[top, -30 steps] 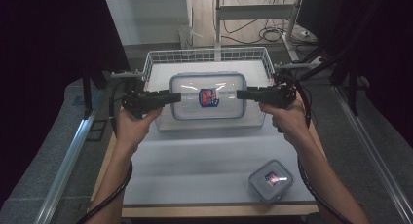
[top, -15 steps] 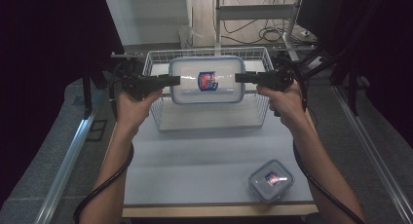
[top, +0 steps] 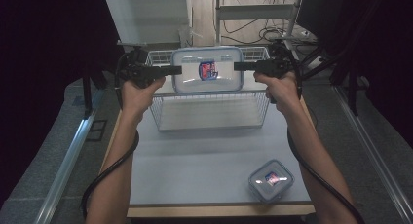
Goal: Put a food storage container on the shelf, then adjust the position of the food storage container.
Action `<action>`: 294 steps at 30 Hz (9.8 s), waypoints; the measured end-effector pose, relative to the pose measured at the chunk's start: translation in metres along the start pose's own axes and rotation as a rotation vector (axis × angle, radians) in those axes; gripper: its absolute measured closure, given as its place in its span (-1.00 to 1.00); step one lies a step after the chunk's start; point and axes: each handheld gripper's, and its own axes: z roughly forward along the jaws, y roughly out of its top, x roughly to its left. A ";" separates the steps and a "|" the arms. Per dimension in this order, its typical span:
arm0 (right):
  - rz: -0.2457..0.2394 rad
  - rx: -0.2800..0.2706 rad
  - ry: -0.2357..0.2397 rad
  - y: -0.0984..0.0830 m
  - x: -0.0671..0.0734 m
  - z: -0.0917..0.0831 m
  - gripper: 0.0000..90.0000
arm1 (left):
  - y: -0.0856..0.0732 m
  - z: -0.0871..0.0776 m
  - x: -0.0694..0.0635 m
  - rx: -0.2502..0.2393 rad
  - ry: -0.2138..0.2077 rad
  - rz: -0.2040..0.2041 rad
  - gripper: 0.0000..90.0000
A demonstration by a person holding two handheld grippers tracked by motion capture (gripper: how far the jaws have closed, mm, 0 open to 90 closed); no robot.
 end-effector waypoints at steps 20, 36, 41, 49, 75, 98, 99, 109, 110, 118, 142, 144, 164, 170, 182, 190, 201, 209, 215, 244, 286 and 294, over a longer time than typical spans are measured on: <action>0.082 0.012 -0.044 0.011 -0.017 0.016 0.02 | 0.017 0.015 0.003 0.037 0.126 0.016 0.20; 0.024 -0.015 -0.158 0.008 -0.023 0.021 -0.04 | 0.010 0.020 0.006 0.005 0.126 0.047 0.05; -0.009 -0.016 -0.167 0.006 -0.022 0.017 -0.07 | 0.009 0.016 0.003 -0.013 0.118 0.067 -0.04; -0.069 -0.025 -0.144 0.000 -0.017 0.009 -0.26 | -0.002 0.011 -0.009 -0.045 0.104 0.154 -0.27; -0.298 0.006 -0.138 -0.051 0.013 -0.021 -0.70 | -0.081 -0.003 -0.044 -0.022 0.130 0.396 -0.82; -0.441 0.051 -0.198 -0.124 0.036 -0.034 -0.84 | -0.164 -0.028 -0.049 -0.032 0.153 0.409 -0.91; -0.436 0.054 -0.199 -0.128 0.035 -0.035 -0.85 | -0.168 -0.027 -0.049 -0.029 0.153 0.407 -0.91; -0.439 0.068 -0.227 -0.179 0.031 -0.045 -0.92 | -0.211 -0.020 -0.053 -0.010 0.152 0.408 -0.93; -0.439 0.069 -0.228 -0.183 0.031 -0.045 -0.92 | -0.220 -0.018 -0.054 -0.003 0.159 0.412 -0.93; -0.457 0.071 -0.251 -0.218 0.029 -0.049 -0.91 | -0.246 -0.016 -0.054 0.022 0.202 0.427 -0.93; -0.390 0.145 -0.303 -0.267 0.008 -0.056 -0.91 | -0.285 -0.007 -0.038 0.101 0.269 0.421 -0.94; -0.383 0.144 -0.307 -0.267 0.007 -0.057 -0.91 | -0.285 -0.008 -0.037 0.101 0.269 0.418 -0.94; -0.256 0.184 -0.366 -0.262 0.003 -0.089 0.26 | -0.284 -0.010 -0.038 0.074 0.269 0.419 -0.94; -0.289 0.197 -0.345 -0.263 0.005 -0.108 0.98 | -0.283 -0.011 -0.038 0.067 0.266 0.410 -0.94; -0.292 0.270 -0.324 -0.293 0.016 -0.139 0.99 | -0.283 -0.009 -0.039 0.077 0.265 0.411 -0.94; -0.265 0.320 -0.305 -0.311 0.017 -0.146 0.99 | -0.283 -0.009 -0.039 0.073 0.268 0.408 -0.94; -0.271 0.407 -0.326 -0.322 0.014 -0.139 0.99 | -0.283 -0.009 -0.038 0.076 0.269 0.405 -0.94; -0.280 0.419 -0.342 -0.316 0.012 -0.128 0.99 | -0.283 -0.008 -0.038 0.081 0.268 0.407 -0.93; -0.323 0.467 -0.315 -0.317 0.014 -0.100 0.99 | -0.283 -0.008 -0.038 0.080 0.270 0.407 -0.93; -0.226 0.362 -0.407 -0.281 -0.033 -0.092 0.99 | -0.283 -0.006 -0.036 0.108 0.279 0.387 -0.92; -0.327 0.446 -0.138 -0.284 0.034 0.010 0.99 | -0.281 -0.005 -0.028 0.183 0.250 0.265 -0.83; -0.331 0.399 -0.206 -0.260 0.020 -0.006 0.70 | -0.283 -0.003 -0.029 0.213 0.273 0.298 -0.79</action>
